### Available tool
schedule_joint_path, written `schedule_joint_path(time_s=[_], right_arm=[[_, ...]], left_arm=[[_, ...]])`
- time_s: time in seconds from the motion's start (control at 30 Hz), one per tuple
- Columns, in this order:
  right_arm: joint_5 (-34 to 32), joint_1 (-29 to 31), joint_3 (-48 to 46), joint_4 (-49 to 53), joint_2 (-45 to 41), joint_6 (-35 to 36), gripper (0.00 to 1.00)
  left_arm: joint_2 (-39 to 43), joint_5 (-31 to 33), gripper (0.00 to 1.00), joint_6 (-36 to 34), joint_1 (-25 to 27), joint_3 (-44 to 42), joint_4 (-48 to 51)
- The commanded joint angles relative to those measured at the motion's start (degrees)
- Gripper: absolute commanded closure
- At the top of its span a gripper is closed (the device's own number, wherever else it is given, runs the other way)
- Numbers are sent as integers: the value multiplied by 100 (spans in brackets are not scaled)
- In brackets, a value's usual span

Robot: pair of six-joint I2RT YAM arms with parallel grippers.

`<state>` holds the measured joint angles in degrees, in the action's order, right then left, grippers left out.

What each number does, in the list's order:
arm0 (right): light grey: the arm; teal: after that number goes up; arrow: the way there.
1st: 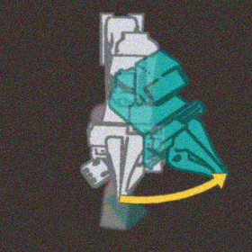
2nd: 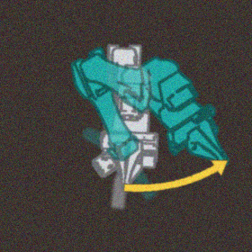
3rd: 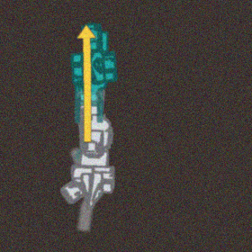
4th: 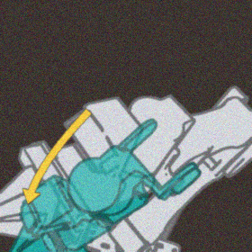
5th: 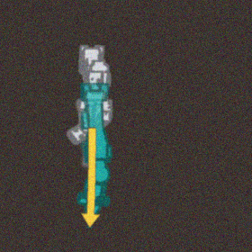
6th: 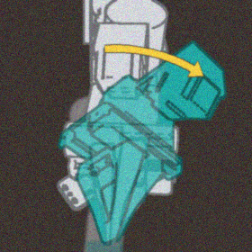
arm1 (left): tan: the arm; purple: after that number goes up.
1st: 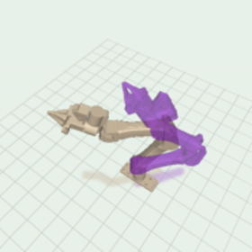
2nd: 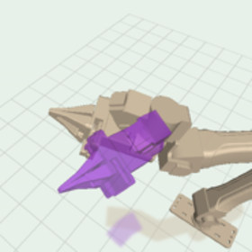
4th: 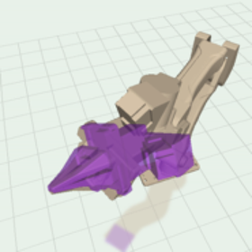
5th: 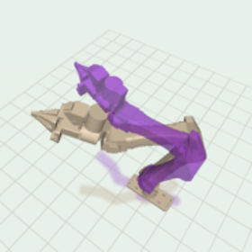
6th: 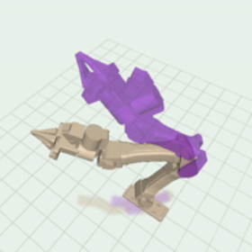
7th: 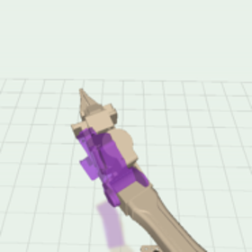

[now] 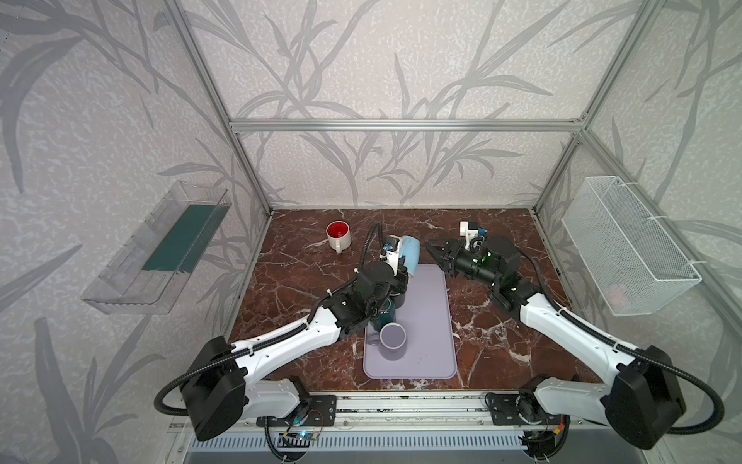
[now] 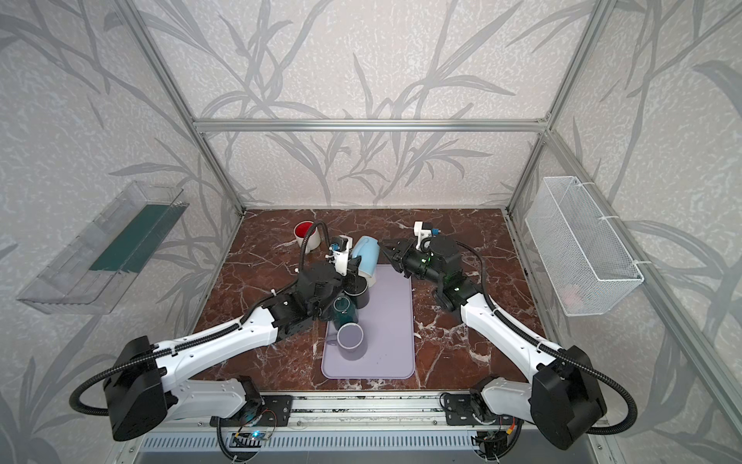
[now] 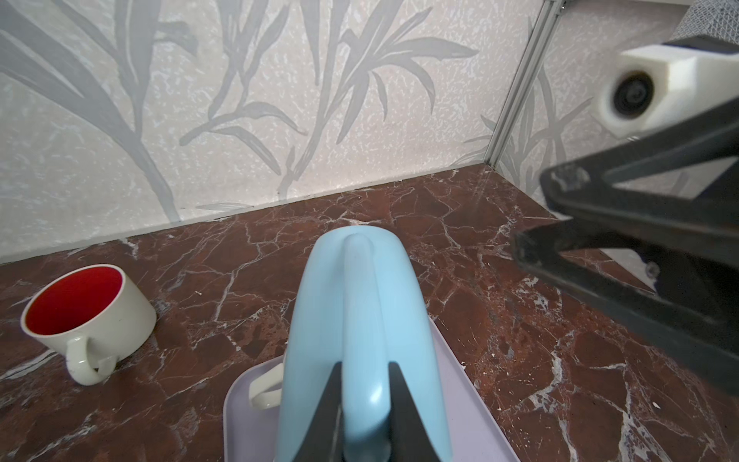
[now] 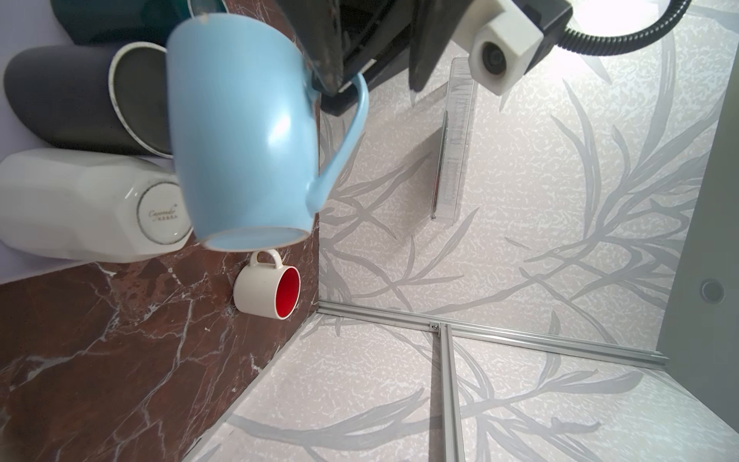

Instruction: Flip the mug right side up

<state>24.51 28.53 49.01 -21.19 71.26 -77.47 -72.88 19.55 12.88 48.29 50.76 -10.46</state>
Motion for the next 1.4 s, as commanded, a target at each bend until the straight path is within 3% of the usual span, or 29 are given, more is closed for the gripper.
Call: schedule_joint_path(time_s=[0.0, 0.23, 0.73, 1.37], right_arm=[[96, -65, 90, 125, -213, 224, 70], [142, -129, 104, 611, -370, 639, 70], [229, -130, 724, 2079, -333, 2291, 71], [440, -150, 761, 2438, -183, 2613, 71]], left_arm=[[331, 256, 100, 244, -104, 469, 237], [480, 372, 100, 581, -425, 866, 1207], [396, 163, 100, 1307, -1151, 1642, 3052], [55, -555, 100, 1572, -2143, 2171, 5254]])
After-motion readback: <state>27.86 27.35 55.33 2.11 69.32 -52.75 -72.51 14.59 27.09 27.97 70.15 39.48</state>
